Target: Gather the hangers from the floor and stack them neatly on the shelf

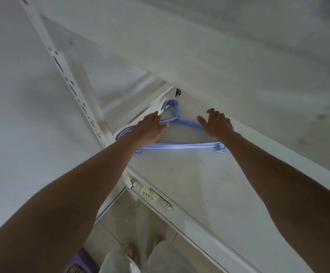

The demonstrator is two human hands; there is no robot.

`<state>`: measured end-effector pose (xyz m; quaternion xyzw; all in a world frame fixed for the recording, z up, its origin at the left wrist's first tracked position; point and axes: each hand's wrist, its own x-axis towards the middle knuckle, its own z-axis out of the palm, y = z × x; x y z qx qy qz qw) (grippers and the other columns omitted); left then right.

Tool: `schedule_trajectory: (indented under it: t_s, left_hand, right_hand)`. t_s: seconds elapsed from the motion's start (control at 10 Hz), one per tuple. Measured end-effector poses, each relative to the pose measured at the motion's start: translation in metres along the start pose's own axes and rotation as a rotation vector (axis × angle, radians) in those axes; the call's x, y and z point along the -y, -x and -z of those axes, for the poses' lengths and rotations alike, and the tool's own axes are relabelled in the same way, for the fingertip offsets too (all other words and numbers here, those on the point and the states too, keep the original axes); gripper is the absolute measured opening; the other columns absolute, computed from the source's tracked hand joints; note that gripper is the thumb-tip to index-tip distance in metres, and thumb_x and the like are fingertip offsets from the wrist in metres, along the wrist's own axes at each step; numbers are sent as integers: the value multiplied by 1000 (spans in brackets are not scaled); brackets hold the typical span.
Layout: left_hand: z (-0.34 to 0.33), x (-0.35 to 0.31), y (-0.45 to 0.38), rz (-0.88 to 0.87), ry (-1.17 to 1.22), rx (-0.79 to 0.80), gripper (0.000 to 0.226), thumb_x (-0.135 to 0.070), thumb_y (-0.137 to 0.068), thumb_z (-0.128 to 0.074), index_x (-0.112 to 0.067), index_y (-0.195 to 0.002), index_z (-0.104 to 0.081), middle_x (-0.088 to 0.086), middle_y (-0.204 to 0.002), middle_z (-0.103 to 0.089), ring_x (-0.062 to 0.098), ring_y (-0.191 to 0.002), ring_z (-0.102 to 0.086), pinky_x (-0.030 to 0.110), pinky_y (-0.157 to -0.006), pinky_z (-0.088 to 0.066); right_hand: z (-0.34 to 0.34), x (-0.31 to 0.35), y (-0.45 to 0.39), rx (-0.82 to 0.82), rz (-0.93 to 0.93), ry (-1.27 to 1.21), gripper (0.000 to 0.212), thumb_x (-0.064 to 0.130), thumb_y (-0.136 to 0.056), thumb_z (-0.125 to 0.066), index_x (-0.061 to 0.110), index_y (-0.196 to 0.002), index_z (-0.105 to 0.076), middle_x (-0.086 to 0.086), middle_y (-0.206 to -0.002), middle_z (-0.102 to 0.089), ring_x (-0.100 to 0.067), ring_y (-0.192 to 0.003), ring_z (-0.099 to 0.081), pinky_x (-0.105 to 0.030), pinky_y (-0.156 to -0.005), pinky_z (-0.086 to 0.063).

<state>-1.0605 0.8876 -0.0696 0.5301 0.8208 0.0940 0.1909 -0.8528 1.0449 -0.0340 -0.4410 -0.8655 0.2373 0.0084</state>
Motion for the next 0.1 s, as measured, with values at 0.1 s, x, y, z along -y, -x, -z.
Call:
schedule_trajectory:
  t_s: [0.1]
  left_hand:
    - [-6, -21, 46, 35, -32, -47, 65, -46, -109, -29, -6, -160, -26, 16, -171, -16, 33, -157, -17, 46, -126, -17]
  right_hand:
    - [5, -4, 29, -44, 13, 66, 60, 45, -110, -37, 10, -159, -34, -18, -163, -36, -33, -150, -33, -37, -118, -21]
